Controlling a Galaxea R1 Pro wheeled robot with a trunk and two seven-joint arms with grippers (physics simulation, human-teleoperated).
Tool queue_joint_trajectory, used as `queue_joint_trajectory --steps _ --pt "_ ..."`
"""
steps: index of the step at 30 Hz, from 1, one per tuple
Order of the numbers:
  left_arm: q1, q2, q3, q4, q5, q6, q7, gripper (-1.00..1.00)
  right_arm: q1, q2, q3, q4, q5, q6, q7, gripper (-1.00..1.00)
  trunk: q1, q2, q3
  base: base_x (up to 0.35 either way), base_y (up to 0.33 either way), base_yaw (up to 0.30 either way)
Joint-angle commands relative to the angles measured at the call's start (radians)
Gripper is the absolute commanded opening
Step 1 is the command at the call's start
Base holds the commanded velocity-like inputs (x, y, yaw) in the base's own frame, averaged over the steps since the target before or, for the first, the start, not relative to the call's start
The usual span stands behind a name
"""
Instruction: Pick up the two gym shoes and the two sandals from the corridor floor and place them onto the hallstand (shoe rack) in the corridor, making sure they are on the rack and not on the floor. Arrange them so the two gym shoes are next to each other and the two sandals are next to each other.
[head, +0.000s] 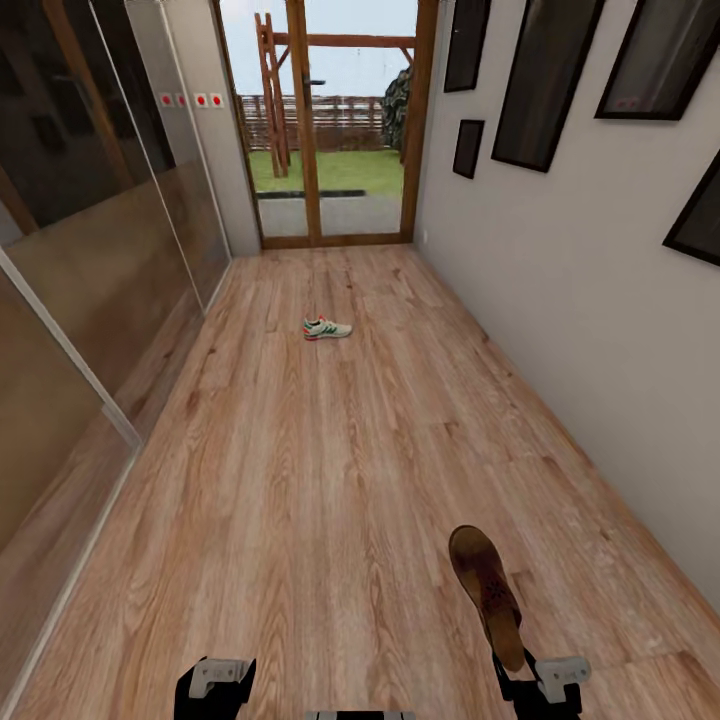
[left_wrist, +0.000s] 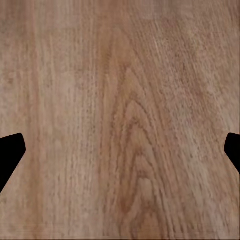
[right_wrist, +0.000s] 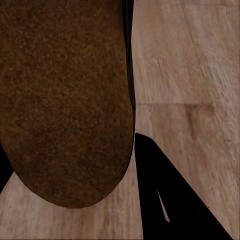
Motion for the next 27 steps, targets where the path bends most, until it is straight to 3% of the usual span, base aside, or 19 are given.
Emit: queue_joint_trajectory --steps 1,16,27 --pt "-0.001 0.001 -0.003 0.001 0.008 -0.003 -0.005 1.0 -0.001 0.001 -0.008 0.003 0.0 -0.003 0.009 -1.0 0.0 0.0 0.001 0.339 0.0 0.0" --pt "-0.001 0.001 -0.003 0.002 0.008 -0.003 -0.005 1.0 -0.001 0.001 -0.008 0.01 -0.001 -0.003 0.009 -1.0 0.0 0.0 0.024 0.328 0.0 0.0" --pt "-0.001 0.0 -0.003 0.001 0.008 -0.003 -0.005 1.0 -0.001 0.001 -0.008 0.01 -0.001 -0.003 0.009 -1.0 0.0 0.0 0.041 0.069 0.0 0.0"
